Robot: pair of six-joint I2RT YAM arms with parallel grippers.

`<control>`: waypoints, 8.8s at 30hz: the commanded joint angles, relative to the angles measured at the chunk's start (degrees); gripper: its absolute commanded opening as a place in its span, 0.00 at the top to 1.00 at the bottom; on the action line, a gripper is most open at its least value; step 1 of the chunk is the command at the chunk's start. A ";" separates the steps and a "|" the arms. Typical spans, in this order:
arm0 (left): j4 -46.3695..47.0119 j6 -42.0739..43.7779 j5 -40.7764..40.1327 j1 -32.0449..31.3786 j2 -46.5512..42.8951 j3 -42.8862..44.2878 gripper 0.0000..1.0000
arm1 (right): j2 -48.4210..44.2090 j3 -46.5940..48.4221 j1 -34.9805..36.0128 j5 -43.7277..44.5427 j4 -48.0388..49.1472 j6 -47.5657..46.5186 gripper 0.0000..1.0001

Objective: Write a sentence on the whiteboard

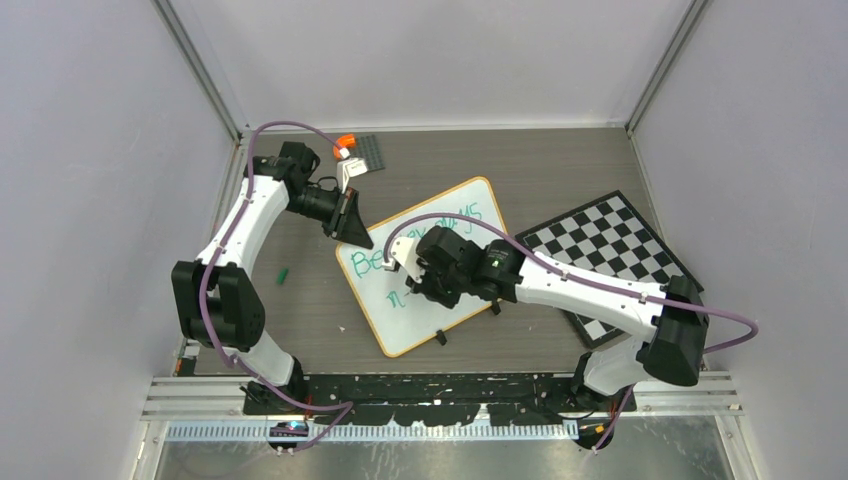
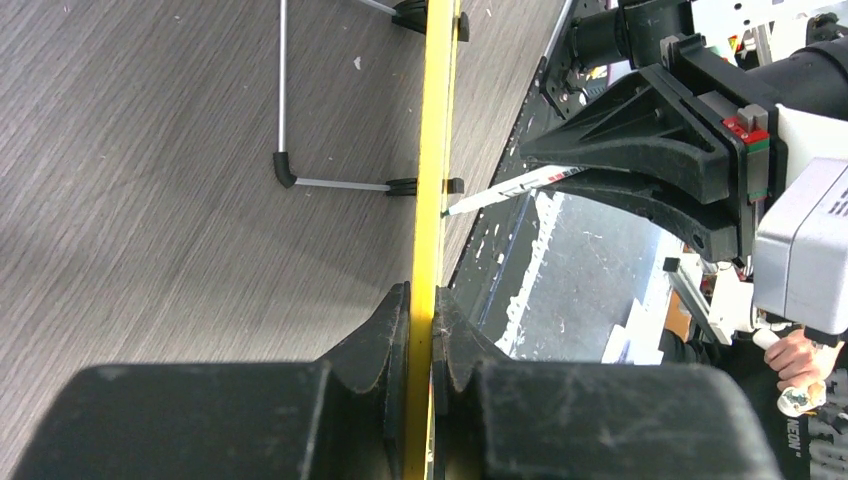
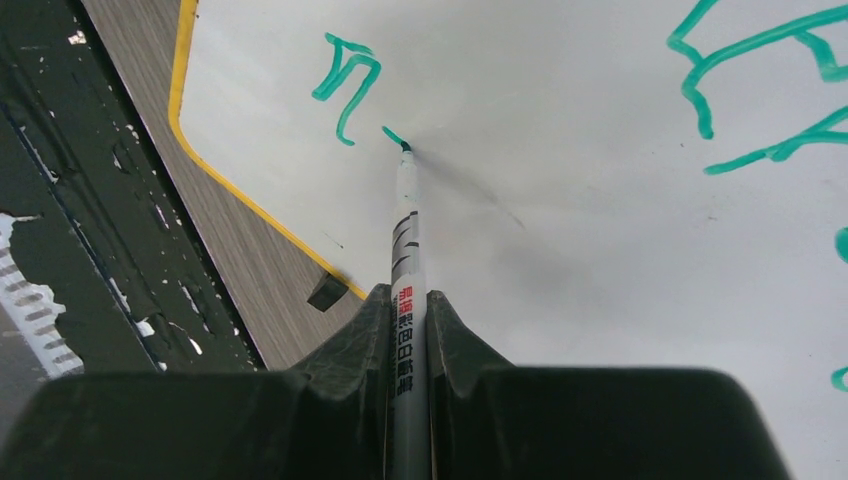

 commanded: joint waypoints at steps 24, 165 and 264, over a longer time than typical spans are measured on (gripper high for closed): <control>1.12 -1.26 -2.73 -0.01 -0.49 0.23 1.00 | 1.86 4.09 -0.69 -2.99 0.24 0.33 1.00; 1.17 -1.65 -2.36 -0.05 0.30 1.08 1.00 | -2.78 0.44 -8.34 -0.81 -3.71 -2.64 1.00; -2.08 -1.72 -4.11 -0.05 -1.74 6.97 0.50 | -7.77 9.11 -12.59 -9.82 -11.48 -1.12 1.00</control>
